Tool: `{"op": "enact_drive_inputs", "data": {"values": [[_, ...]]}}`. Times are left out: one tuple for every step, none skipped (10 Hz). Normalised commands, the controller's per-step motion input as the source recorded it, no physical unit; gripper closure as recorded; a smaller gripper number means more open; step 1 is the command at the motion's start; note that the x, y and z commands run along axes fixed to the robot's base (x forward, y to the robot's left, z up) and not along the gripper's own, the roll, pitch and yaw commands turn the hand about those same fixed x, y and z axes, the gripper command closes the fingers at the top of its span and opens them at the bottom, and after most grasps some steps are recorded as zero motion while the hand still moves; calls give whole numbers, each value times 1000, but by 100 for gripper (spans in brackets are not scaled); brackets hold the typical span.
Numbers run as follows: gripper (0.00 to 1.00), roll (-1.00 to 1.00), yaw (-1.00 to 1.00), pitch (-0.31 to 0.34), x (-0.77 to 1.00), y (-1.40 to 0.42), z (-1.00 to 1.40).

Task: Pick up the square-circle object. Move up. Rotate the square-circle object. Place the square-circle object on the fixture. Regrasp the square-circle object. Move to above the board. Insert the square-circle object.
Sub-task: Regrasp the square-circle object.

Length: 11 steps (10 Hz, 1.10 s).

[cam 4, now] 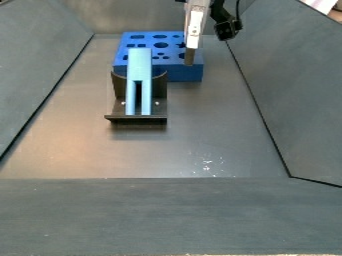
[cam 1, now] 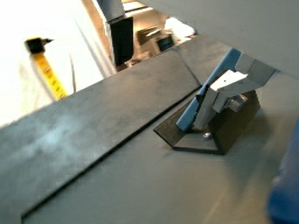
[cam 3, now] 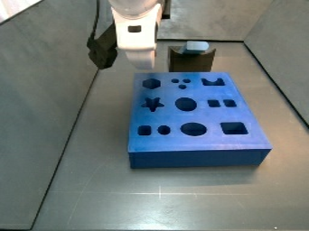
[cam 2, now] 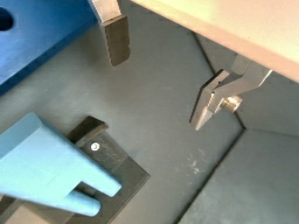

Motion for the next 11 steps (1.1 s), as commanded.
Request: {"op": "enact_drive_inputs", "data": {"values": [[0,230,148,697,62,-26,-29],[0,190,283,651,67,-41,-11],[0,148,407,527,72,-46,0],[0,135,447,444,69,-41,-9],[0,117,484,267,61,-40,-11],[0,101,479,157,55,-41,-5],[0,79,430,40,52,-39,-3],[0,74,401,-15,51,-40,-8],[0,72,327,-90,43,-42,-9],[0,69,263,-119,41,-42,-7],[0,70,165,-212,1000,-21,-3]]}}
